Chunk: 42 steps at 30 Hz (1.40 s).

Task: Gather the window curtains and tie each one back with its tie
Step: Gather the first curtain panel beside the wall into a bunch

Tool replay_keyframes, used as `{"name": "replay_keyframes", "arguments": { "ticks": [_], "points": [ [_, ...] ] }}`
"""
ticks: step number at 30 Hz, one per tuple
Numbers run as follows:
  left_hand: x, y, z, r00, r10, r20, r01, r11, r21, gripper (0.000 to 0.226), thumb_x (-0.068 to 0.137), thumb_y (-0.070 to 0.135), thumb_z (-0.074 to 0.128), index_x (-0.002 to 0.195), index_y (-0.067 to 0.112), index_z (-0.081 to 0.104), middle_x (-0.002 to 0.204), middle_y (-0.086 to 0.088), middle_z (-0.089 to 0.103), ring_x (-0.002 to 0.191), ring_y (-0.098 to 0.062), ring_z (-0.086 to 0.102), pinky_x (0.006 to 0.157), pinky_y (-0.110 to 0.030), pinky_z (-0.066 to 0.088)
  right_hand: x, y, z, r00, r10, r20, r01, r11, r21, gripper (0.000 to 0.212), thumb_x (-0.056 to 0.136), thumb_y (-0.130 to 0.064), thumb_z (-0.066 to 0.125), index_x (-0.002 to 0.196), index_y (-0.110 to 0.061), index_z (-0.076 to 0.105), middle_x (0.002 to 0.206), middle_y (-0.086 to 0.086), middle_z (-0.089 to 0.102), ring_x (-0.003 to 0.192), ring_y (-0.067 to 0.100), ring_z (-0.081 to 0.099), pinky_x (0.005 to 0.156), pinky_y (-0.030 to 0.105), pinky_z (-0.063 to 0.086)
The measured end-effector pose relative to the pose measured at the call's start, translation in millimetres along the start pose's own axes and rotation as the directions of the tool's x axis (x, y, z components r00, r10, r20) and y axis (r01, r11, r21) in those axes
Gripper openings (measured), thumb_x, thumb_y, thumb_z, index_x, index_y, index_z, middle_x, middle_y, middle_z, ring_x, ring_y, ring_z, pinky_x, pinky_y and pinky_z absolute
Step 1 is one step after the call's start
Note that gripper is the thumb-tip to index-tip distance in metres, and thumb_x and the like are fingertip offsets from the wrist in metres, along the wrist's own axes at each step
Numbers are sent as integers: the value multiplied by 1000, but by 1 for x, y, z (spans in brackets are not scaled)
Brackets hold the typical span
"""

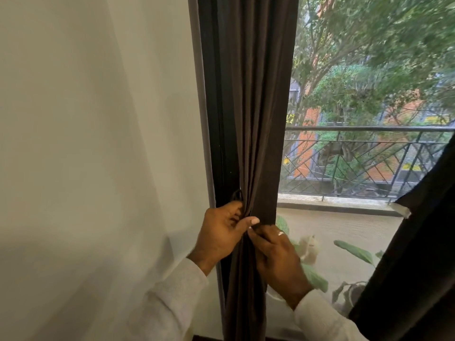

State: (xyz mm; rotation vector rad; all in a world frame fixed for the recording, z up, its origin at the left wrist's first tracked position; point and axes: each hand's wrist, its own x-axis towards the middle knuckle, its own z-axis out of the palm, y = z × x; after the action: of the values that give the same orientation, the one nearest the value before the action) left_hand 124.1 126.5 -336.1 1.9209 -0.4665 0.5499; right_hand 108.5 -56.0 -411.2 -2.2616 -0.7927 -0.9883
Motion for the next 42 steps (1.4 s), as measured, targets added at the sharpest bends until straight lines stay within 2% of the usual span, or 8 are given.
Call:
{"name": "replay_keyframes", "arguments": {
  "ticks": [5, 7, 11, 17, 24, 28, 34, 42],
  "points": [
    [-1, -1, -8, 998, 49, -33, -48, 998, 28, 56, 96, 21, 83, 60, 36, 43, 52, 19, 44, 50, -1, 42, 57, -18, 41, 18, 24, -15, 877, 449, -174, -387, 872, 300, 47, 102, -23, 68, 148, -23, 58, 139, -6, 57, 130, 16, 55, 105, 36, 49],
    [-3, -2, -12, 999, 45, -18, -44, 999, 19, 54, 97, 23, 81, 60, 36, 43, 53, 18, 43, 50, -2, 42, 56, -22, 42, 34, 38, -19, 790, 611, -43, -526, 713, 463, 53, 102, -24, 72, 152, -28, 53, 140, -11, 64, 130, 12, 61, 105, 40, 51],
    [-4, 0, -19, 998, 53, -30, -50, 995, 85, 50, 99, 22, 78, 63, 39, 49, 55, 21, 52, 52, -2, 52, 59, -11, 41, 45, 39, -24, 692, 722, 8, -595, 564, 572, 6, 99, -26, 75, 103, -24, 79, 96, -6, 79, 94, 17, 76, 91, 55, 62],
    [-7, -5, -15, 990, 63, -126, -42, 986, 160, 42, 103, 35, 72, 67, 19, 59, 57, 8, 55, 52, -15, 55, 53, -29, 48, -3, -14, -3, 969, 215, -121, -209, 976, 62, 28, 104, -14, 61, 130, -18, 69, 118, -1, 63, 92, 20, 66, 79, 41, 59],
    [-14, 10, -3, 996, 81, -40, -76, 990, 115, 36, 105, 35, 69, 73, 36, 54, 62, 12, 55, 54, -10, 55, 55, -21, 45, -2, -23, 15, 996, 51, -73, -61, 988, -144, 53, 94, -5, 58, 147, 1, 59, 125, 22, 65, 95, 40, 65, 82, 48, 58],
    [-14, 4, -9, 1000, -22, -9, 22, 1000, 16, 36, 100, 51, 72, 98, 15, 68, 73, 2, 70, 60, -17, 66, 59, -44, 61, 1, -16, -9, 992, -104, 73, 109, 992, -64, 60, 89, -14, 60, 149, -9, 59, 133, 12, 62, 108, 32, 64, 90, 39, 57],
    [-6, -10, -20, 988, -126, 87, 143, 963, -229, 38, 107, 17, 66, 146, 16, 62, 135, 7, 75, 128, -13, 70, 110, -32, 56, 20, 8, -18, 933, 349, -89, -303, 894, 329, 30, 107, -25, 61, 137, -23, 63, 134, -8, 64, 127, 14, 61, 103, 35, 53],
    [4, -11, -32, 935, -202, 292, 322, 830, -455, 44, 105, -3, 60, 146, 14, 58, 139, 3, 74, 134, -19, 67, 111, -29, 53, 48, 8, -10, 779, 606, 160, -504, 453, 736, 36, 100, -14, 72, 134, -25, 67, 125, -8, 75, 115, 12, 71, 95, 33, 62]
  ]
}}
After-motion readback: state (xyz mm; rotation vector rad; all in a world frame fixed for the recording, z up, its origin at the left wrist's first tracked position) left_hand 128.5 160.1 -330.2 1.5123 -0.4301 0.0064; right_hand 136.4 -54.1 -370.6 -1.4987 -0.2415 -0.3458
